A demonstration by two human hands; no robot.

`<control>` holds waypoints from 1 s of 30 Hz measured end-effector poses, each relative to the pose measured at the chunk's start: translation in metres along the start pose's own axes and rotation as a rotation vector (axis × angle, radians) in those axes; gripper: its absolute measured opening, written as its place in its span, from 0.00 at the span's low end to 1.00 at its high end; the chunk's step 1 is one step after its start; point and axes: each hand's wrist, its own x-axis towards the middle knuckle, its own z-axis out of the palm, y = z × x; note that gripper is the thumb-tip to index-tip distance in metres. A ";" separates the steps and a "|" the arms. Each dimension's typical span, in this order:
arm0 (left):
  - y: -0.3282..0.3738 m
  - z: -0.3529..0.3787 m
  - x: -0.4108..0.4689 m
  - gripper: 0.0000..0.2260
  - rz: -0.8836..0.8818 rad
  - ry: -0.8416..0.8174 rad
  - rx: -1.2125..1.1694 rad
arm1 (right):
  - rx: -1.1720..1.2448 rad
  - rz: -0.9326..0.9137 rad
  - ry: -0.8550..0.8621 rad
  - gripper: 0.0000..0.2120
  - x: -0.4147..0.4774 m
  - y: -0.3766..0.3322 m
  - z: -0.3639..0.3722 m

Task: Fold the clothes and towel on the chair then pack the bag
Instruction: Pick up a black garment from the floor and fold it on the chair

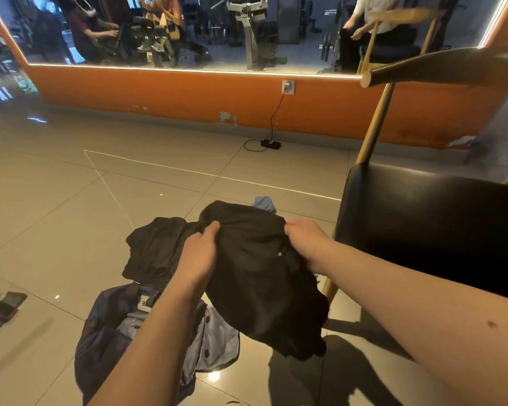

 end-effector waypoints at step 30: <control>0.013 -0.032 -0.052 0.19 0.425 -0.186 0.438 | 0.210 0.170 -0.033 0.13 -0.025 -0.101 0.039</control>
